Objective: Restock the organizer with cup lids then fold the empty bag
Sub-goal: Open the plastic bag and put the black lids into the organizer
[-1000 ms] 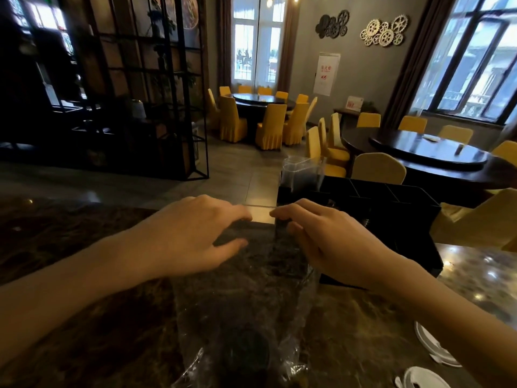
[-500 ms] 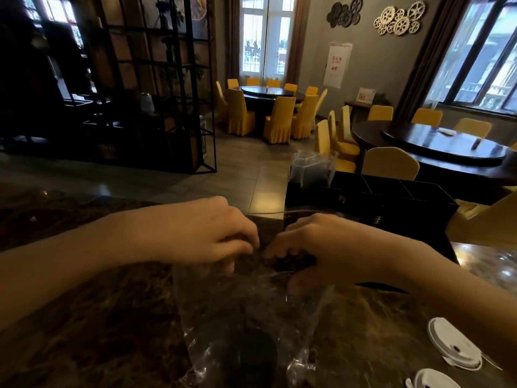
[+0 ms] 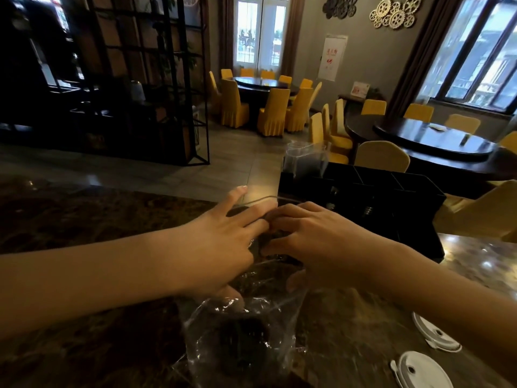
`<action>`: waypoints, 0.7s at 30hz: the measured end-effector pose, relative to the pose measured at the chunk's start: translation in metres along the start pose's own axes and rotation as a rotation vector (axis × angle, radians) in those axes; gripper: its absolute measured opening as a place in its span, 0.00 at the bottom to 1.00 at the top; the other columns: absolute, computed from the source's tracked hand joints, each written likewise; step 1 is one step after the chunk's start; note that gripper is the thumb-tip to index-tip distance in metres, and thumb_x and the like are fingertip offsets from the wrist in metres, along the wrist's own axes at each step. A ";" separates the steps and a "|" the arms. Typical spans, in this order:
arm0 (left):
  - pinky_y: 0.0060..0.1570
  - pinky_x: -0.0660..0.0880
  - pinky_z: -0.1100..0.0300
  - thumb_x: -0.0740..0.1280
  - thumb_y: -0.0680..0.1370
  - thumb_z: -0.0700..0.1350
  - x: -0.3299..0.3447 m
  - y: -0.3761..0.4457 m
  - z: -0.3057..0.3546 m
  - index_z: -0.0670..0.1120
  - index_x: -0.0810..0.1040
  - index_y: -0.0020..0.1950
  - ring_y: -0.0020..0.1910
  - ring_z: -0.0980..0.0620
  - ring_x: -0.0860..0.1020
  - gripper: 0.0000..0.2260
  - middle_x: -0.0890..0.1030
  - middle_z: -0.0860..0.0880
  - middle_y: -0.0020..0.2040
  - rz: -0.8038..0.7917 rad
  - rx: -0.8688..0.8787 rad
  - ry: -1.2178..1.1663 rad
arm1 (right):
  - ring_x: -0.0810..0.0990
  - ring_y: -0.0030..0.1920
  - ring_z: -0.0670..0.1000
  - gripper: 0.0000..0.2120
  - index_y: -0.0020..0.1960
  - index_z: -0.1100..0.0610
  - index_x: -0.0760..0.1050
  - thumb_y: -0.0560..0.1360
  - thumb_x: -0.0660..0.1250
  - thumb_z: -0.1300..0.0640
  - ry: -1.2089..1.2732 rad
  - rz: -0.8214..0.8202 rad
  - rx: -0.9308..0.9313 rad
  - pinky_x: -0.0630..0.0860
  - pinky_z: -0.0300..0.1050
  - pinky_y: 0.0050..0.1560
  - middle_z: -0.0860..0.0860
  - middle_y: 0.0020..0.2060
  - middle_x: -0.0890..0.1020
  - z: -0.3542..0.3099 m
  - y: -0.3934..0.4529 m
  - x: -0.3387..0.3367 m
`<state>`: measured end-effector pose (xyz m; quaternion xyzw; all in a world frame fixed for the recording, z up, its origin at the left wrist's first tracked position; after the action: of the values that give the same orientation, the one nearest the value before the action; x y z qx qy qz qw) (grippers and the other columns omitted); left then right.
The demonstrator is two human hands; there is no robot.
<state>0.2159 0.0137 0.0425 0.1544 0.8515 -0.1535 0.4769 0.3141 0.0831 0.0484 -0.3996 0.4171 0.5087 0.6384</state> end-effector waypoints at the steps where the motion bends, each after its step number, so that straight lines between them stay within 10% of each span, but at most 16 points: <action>1: 0.59 0.18 0.36 0.58 0.74 0.72 0.003 -0.002 0.001 0.54 0.82 0.59 0.74 0.42 0.28 0.28 0.55 0.39 0.80 -0.024 -0.014 0.022 | 0.56 0.79 0.53 0.35 0.73 0.40 0.70 0.69 0.72 0.34 -0.002 -0.001 0.009 0.59 0.56 0.76 0.48 0.76 0.70 0.000 0.000 0.000; 6: 0.56 0.15 0.35 0.47 0.73 0.78 0.015 -0.008 0.003 0.54 0.81 0.62 0.62 0.42 0.11 0.38 0.40 0.42 0.81 -0.162 -0.088 0.039 | 0.39 0.80 0.58 0.35 0.73 0.37 0.69 0.69 0.52 0.29 0.011 -0.056 0.020 0.39 0.55 0.77 0.58 0.82 0.55 -0.012 -0.002 0.006; 10: 0.66 0.24 0.37 0.48 0.74 0.76 0.019 -0.010 0.010 0.52 0.79 0.66 0.72 0.43 0.22 0.38 0.40 0.40 0.81 -0.216 -0.132 -0.029 | 0.32 0.79 0.60 0.33 0.77 0.40 0.66 0.73 0.61 0.34 -0.006 -0.069 0.021 0.29 0.57 0.72 0.59 0.82 0.47 -0.026 0.001 0.016; 13: 0.73 0.33 0.39 0.54 0.79 0.67 0.017 -0.009 0.019 0.49 0.75 0.70 0.80 0.40 0.43 0.29 0.54 0.39 0.81 -0.195 -0.119 -0.030 | 0.51 0.80 0.62 0.26 0.73 0.47 0.73 0.76 0.69 0.43 -0.029 -0.093 -0.049 0.50 0.60 0.79 0.58 0.80 0.61 -0.040 0.003 0.018; 16: 0.62 0.17 0.39 0.62 0.81 0.56 0.011 -0.007 0.026 0.48 0.77 0.67 0.80 0.39 0.53 0.19 0.65 0.39 0.77 -0.152 -0.050 0.040 | 0.73 0.70 0.57 0.21 0.68 0.52 0.77 0.76 0.72 0.53 0.029 -0.072 -0.139 0.75 0.55 0.68 0.56 0.69 0.76 -0.053 0.003 0.018; 21: 0.63 0.17 0.44 0.65 0.79 0.49 0.009 -0.016 0.033 0.46 0.82 0.59 0.72 0.41 0.71 0.12 0.80 0.43 0.64 -0.099 0.033 0.074 | 0.77 0.66 0.54 0.19 0.65 0.50 0.78 0.82 0.55 0.45 0.146 -0.024 -0.174 0.81 0.52 0.60 0.51 0.64 0.79 -0.057 0.002 0.013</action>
<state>0.2304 -0.0133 0.0204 0.1257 0.8726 -0.1849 0.4342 0.3064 0.0339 0.0170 -0.4945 0.4118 0.5047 0.5754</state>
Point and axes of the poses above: each hand's wrist, its own y-axis towards the middle knuckle, its own x-axis out of the palm, z = x × y, the point moved 6 cm from there along y, towards the middle knuckle
